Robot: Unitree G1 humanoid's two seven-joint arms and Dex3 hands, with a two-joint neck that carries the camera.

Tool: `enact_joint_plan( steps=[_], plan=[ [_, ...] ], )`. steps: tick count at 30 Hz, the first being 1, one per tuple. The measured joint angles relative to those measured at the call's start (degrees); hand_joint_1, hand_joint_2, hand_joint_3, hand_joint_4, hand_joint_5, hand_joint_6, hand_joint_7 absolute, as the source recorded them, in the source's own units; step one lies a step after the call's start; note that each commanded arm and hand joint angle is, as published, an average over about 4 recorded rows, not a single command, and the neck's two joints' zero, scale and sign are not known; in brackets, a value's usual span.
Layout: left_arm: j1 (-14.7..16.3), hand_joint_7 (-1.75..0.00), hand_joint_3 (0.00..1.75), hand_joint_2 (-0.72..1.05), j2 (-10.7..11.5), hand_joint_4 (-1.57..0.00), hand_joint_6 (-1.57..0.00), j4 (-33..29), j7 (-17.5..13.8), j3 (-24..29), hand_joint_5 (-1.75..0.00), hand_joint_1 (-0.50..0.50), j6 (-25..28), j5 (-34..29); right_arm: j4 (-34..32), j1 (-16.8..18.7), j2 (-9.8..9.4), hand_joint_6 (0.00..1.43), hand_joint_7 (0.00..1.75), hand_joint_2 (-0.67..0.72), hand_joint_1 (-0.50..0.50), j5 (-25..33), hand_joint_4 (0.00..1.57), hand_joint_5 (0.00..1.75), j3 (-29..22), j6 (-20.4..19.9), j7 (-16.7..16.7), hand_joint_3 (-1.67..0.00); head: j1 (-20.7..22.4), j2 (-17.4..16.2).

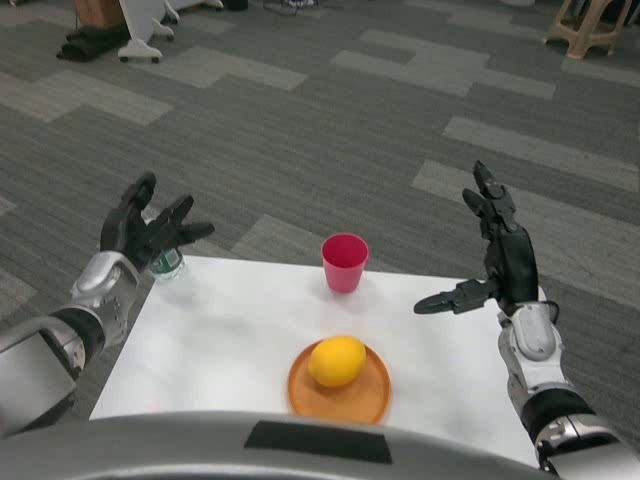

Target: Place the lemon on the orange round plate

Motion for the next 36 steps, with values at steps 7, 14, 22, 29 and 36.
enact_joint_plan(
  steps=[7,14,22,29,36],
  plan=[
    [1.38,0.0,0.07,0.87,0.6,-0.49,-0.1,-1.1,-0.15,1.55,0.0,0.5,-0.15,0.0,-0.06,0.94,0.92,0.0,0.0,0.09,0.25,0.0,0.0,0.58,-3.19,-0.03,-0.64,-0.16,-0.87,4.94],
    [2.16,0.0,0.09,0.87,0.64,-0.49,-0.1,-1.94,-0.24,2.7,0.0,0.5,-0.27,0.01,-0.07,1.01,1.45,0.0,0.0,0.09,0.25,0.01,0.0,0.58,-5.31,-0.03,-0.7,-0.16,-2.11,12.15],
    [2.39,0.0,0.07,0.87,0.64,-0.49,-0.1,-2.14,-0.25,3.33,0.0,0.5,-0.27,0.02,-0.23,1.32,1.66,0.0,0.0,0.09,0.25,0.01,0.0,0.58,-7.02,-0.05,-0.74,-0.16,-4.38,20.1],
    [2.43,0.0,0.04,0.8,0.63,-0.49,-0.1,-2.15,-0.25,3.69,0.0,0.5,-0.27,0.03,-0.23,1.37,1.66,0.0,0.0,0.09,0.25,0.01,0.0,0.58,-7.39,-0.07,-0.75,-0.16,-4.98,22.79],
    [2.45,0.0,0.03,0.81,0.51,-0.49,-0.1,-2.15,-0.25,4.03,0.0,0.5,-0.27,0.07,-0.23,1.37,1.66,0.0,0.0,0.09,0.25,0.01,0.0,0.58,-7.39,-0.16,-0.76,-0.16,-5.08,23.06]
  ],
)
